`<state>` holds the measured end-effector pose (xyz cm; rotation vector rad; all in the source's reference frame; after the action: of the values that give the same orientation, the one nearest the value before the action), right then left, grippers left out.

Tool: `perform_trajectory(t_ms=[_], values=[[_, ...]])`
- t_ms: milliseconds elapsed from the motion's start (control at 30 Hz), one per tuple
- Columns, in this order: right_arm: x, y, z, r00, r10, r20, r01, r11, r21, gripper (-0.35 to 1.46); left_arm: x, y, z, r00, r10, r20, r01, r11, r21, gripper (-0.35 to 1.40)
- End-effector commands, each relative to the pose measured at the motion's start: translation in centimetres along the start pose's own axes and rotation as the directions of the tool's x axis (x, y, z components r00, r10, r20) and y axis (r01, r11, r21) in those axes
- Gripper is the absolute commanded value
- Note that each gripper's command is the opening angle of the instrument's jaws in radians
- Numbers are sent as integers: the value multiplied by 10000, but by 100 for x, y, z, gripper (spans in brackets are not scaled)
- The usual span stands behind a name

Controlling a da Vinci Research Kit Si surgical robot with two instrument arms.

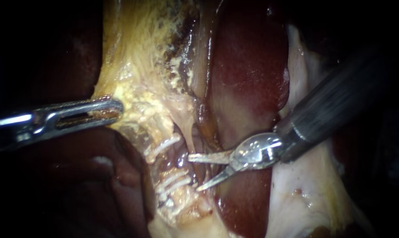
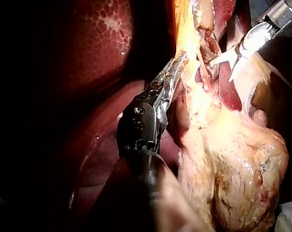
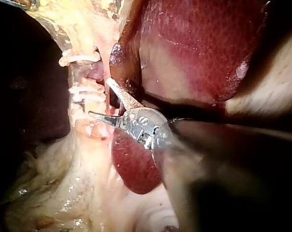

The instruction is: Go back from the cut left tube

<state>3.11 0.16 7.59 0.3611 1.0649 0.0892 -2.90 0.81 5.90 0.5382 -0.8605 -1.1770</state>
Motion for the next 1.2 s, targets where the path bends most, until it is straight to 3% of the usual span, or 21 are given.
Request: perform_trajectory(t_ms=[33, 300, 533, 700, 867, 1000, 1200], values=[[4, 4, -9, 10000, -52, 47, 53, 9999, -97, 143, 1, 0, 1, 10000, 2, 2, -2, 10000, 0, -35], [27, 15, -50, 9999, -103, 75, 108, 9975, -696, 143, 2, -1, 3, 10000, 3, 13, -3, 10000, -13, -35], [30, 15, -56, 9997, -220, 72, 225, 9968, -771, 143, 8, -1, 10, 10000, 29, 23, -29, 10000, -2, -35], [30, 15, -57, 9996, -283, 74, 288, 9967, -763, 143, 26, 6, 34, 9999, 136, -34, -136, 9998, 121, -35], [31, 15, -60, 9986, -514, 90, 520, 9959, -746, 143, 43, 23, 66, 9995, 218, -222, -214, 9996, 173, -35], [33, 17, -66, 9985, -540, 34, 541, 9957, -754, 143, 41, 29, 85, 9995, 185, -257, -180, 9997, 188, -35], [38, 19, -77, 9978, -666, -49, 661, 9950, -750, 143, 34, 22, 92, 9995, 141, -276, -137, 9998, 151, -35]])
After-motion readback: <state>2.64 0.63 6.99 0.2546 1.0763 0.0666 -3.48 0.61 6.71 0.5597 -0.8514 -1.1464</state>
